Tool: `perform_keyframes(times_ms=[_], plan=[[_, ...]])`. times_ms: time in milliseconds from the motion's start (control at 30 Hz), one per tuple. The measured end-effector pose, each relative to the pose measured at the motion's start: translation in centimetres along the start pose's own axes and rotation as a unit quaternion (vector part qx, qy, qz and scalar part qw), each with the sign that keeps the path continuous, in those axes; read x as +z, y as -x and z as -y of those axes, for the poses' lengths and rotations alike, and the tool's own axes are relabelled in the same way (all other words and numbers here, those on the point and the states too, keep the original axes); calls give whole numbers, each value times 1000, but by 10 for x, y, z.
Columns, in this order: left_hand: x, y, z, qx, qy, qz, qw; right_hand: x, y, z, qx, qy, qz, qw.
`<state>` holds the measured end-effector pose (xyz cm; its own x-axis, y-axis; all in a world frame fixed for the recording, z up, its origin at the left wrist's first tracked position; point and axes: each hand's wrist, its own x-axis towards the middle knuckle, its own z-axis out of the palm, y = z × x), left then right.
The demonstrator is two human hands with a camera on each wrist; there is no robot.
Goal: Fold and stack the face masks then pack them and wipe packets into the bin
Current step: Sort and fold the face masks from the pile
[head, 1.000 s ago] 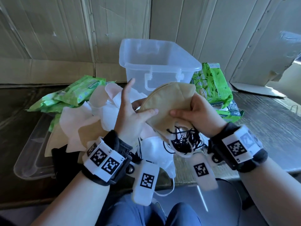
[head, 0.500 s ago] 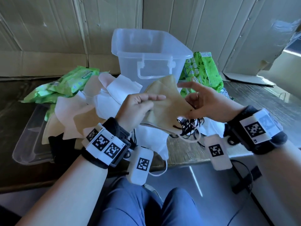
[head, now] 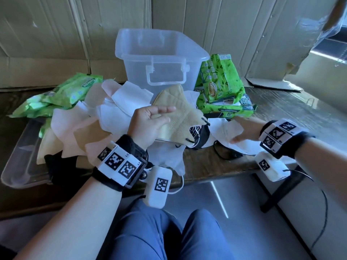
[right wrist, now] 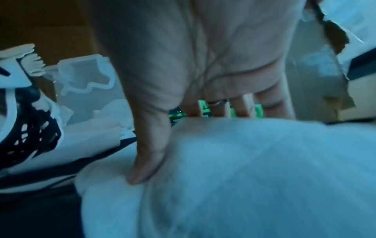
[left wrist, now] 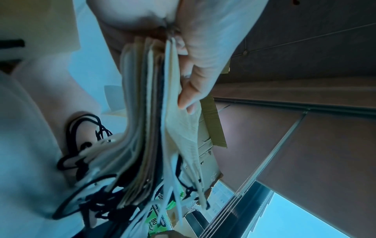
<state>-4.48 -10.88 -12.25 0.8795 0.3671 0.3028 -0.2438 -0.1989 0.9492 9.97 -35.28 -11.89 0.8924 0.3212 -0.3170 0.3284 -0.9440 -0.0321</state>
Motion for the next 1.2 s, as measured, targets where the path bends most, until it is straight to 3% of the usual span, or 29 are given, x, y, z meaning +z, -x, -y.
perform_keyframes(times_ms=[133, 267, 333, 400, 467, 533, 633, 800, 900, 1200], plan=[[-8, 1, 4, 0, -11, -9, 1000, -12, -4, 7, -3, 39, -24, 999], [-19, 1, 5, -3, -4, -27, 1000, -36, 2, 3, 1, -66, -168, 984], [-20, 0, 4, -7, 1, -24, 1000, -46, 7, 5, -33, -241, -242, 939], [-15, -1, 1, -13, -9, -5, 1000, -51, 18, 21, -87, -412, -260, 869], [-6, 1, -5, -31, 2, 21, 999, -53, 31, 46, -141, -505, -244, 816], [0, 5, -12, -39, 24, 53, 998, -51, 43, 74, -187, -538, -219, 792], [6, 12, -18, -29, 51, 93, 994, -39, 47, 110, -226, -546, -209, 779], [1, 10, -14, -80, 86, 26, 993, -19, 46, 135, -261, -550, -224, 761], [-5, 7, -9, -52, 52, 3, 997, -17, 48, 131, -297, -526, -253, 756], [-15, -1, -3, -8, 78, -21, 997, -22, 37, 108, -233, -568, -290, 734]])
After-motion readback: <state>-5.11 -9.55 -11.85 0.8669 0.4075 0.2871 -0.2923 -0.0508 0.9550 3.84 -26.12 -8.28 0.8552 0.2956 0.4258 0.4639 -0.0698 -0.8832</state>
